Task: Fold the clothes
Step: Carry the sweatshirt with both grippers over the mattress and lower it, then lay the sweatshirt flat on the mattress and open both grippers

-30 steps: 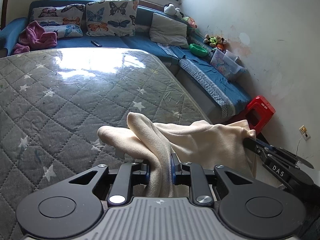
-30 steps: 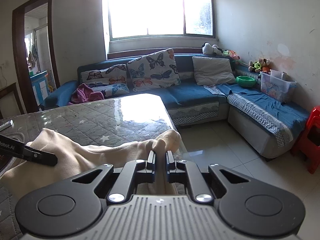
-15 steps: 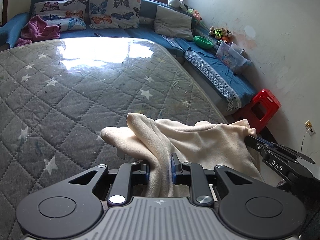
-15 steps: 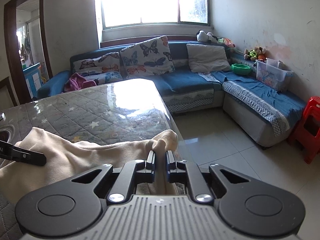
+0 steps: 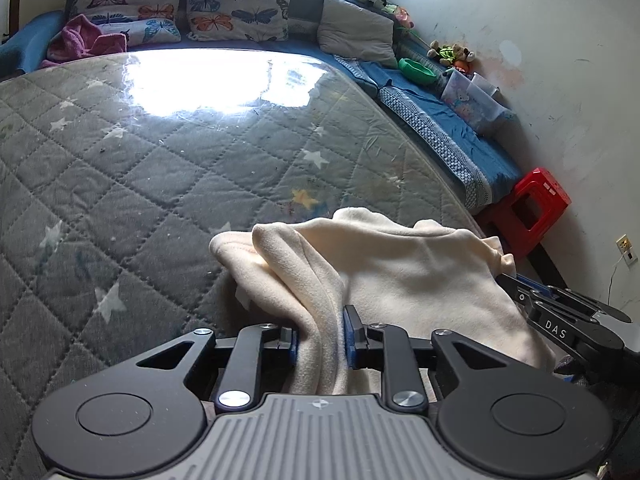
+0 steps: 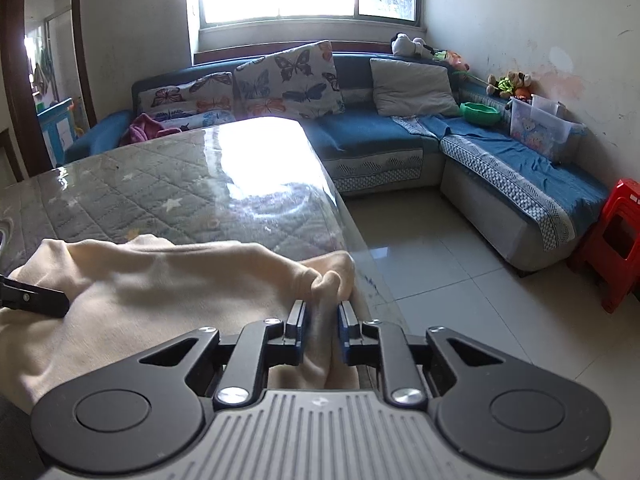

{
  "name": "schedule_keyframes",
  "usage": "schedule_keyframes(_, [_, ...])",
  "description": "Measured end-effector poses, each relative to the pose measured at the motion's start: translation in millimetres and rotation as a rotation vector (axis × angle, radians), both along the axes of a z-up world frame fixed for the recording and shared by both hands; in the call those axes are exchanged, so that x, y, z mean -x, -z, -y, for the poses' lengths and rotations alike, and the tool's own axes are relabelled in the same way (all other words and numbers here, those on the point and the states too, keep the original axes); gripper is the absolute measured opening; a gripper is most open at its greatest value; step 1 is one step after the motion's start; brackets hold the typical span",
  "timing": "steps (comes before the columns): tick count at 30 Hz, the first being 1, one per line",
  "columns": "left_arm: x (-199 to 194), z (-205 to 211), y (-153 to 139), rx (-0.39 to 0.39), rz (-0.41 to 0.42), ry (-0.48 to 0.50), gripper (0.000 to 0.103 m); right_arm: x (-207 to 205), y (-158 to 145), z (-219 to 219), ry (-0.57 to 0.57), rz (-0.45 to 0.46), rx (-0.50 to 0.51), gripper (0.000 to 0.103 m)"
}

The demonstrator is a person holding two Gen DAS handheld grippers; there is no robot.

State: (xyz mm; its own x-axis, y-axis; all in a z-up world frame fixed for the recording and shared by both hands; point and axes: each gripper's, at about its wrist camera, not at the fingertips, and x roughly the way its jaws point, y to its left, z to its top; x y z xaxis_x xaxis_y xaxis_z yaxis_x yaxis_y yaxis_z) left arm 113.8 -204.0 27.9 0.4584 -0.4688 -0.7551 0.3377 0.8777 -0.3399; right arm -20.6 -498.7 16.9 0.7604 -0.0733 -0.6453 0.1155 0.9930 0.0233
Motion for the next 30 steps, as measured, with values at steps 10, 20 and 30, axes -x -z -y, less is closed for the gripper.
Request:
schedule_keyframes(10, [10.7,-9.6,2.6,0.004,0.013,0.014,0.025,16.7,0.6,-1.8,-0.012,-0.014,-0.014,0.017])
schedule_keyframes(20, [21.6,-23.7,0.6,-0.006,0.031,0.004,0.038,35.2,-9.5,-7.4,-0.015,-0.005,0.011,0.02])
schedule_keyframes(30, [44.3,-30.2,-24.8,-0.043,0.165,-0.001,0.037,66.9,-26.1,-28.4,-0.061,0.07,0.021,0.027])
